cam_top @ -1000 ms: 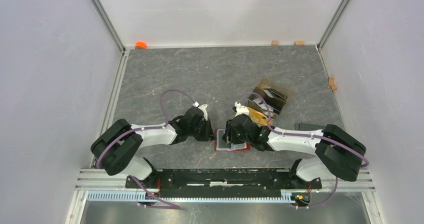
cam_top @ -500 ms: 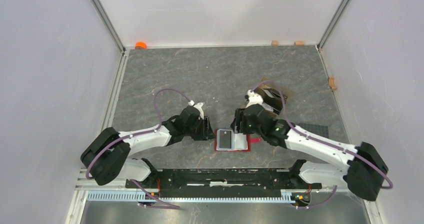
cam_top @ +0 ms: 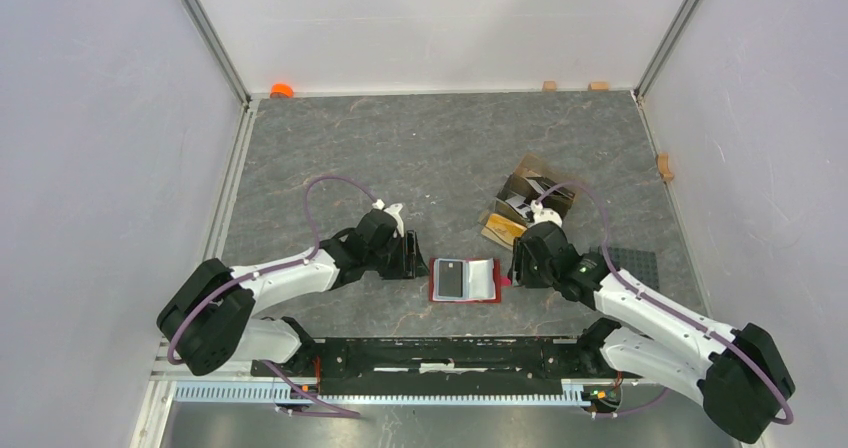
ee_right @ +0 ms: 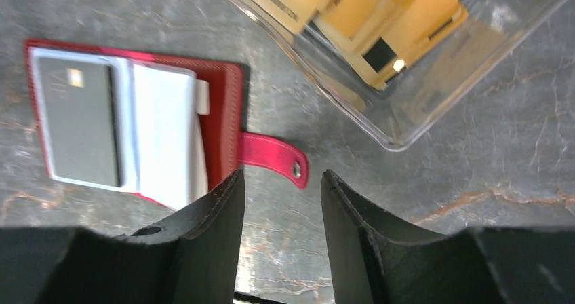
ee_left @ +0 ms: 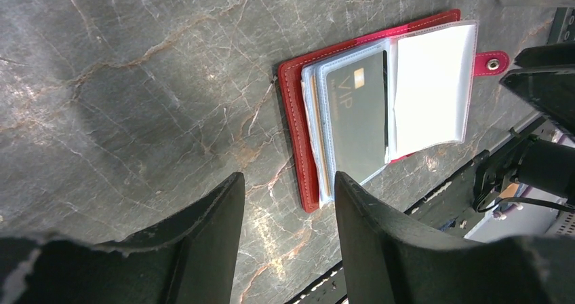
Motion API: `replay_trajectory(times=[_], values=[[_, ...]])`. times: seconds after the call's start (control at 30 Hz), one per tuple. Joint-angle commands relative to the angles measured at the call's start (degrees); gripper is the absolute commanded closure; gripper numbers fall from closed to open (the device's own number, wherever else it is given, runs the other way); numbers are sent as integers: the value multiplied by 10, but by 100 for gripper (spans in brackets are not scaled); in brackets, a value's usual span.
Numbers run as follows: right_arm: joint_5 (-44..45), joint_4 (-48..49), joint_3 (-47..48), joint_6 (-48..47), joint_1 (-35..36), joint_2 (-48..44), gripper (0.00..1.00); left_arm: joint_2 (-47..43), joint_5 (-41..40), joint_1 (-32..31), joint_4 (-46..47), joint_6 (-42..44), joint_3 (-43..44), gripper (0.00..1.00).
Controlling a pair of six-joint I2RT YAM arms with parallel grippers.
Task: Put the credit cards into the card holder
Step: Close the card holder at the center of the board.
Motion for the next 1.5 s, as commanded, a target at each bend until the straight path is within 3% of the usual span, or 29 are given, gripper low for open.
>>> replay_trajectory(times=[0.0, 0.33, 0.67, 0.9, 1.13, 1.33, 1.47], values=[[-10, 25, -24, 3, -6, 3, 51, -11, 3, 4, 4, -9, 20, 42], [-13, 95, -47, -11, -16, 36, 62, -21, 1, 11, 2, -13, 8, 44], [-34, 83, -14, -23, -16, -6, 95, 3, 21, 24, 36, -13, -14, 54], [-141, 130, 26, -35, -5, 20, 99, 41, 41, 24, 92, -14, -27, 65], [-153, 214, 70, -7, 95, 84, 99, 85, 68, 24, 140, -27, -40, 73], [-195, 329, 72, 24, 145, 191, 100, 90, 68, 24, 155, -34, -48, 74], [-237, 382, 77, 33, 149, 225, 92, 65, 50, 24, 136, -33, -52, 74]])
